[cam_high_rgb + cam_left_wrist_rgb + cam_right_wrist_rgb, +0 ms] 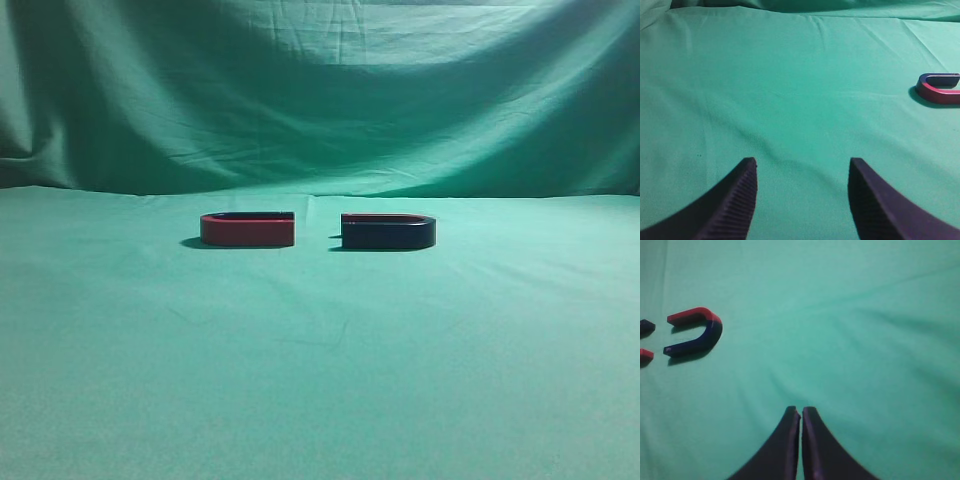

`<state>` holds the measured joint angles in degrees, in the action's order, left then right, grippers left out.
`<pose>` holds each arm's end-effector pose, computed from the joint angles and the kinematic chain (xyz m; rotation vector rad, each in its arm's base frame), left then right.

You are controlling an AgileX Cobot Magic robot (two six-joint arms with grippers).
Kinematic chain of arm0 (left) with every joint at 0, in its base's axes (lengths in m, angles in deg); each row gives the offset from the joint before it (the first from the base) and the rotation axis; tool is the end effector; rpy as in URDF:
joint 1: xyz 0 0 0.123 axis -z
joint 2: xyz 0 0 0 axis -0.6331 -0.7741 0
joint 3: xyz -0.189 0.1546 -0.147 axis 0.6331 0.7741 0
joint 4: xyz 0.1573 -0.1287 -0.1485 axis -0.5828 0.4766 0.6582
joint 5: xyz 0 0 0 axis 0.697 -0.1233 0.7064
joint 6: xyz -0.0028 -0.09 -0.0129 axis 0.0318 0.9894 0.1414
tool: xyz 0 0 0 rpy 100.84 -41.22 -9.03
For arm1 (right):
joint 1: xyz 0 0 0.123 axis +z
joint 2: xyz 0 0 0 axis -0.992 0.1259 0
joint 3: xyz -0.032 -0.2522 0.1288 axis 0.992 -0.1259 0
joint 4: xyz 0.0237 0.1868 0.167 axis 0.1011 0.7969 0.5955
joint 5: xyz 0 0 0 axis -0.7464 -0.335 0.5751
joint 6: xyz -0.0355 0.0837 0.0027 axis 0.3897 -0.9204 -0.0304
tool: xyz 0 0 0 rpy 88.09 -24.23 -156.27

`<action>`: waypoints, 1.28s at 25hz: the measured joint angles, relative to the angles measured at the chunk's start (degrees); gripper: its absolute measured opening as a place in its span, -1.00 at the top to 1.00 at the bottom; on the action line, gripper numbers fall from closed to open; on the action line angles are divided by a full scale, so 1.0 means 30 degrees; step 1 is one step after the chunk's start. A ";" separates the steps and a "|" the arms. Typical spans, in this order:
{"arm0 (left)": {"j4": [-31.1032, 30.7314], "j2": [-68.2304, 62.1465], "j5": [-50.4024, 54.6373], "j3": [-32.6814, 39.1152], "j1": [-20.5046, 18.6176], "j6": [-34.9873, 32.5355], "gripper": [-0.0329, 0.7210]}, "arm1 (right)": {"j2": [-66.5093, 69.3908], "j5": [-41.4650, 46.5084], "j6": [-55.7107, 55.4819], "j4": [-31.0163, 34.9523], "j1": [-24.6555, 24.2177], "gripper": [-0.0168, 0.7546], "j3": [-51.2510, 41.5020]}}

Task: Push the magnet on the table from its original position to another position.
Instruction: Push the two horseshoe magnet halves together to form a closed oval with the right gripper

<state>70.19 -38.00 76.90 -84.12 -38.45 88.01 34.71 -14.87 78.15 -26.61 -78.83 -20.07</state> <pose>0.0528 -0.0010 0.1774 -0.0201 1.8334 -0.0396 0.1696 0.0265 0.2509 0.2103 2.3927 0.3721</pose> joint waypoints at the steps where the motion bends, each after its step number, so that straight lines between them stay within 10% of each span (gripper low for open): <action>1: 0.0000 0.0000 0.0000 0.0000 0.0000 0.0000 -0.07 | 0.0668 0.0100 0.0381 0.0543 0.0000 0.96 0.0216; 9: 0.0000 0.0000 0.0000 0.0000 0.0000 0.0000 -0.07 | 0.6529 0.4959 0.3863 0.1007 0.0784 0.96 0.5744; 32: 0.0000 0.0000 0.0000 0.0000 0.0000 0.0000 -0.07 | 2.0604 0.7195 -0.0571 -0.3048 0.5686 0.96 1.8139</action>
<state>70.19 -38.00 76.90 -84.12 -38.45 88.01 96.53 6.71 76.44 -35.76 -61.77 34.35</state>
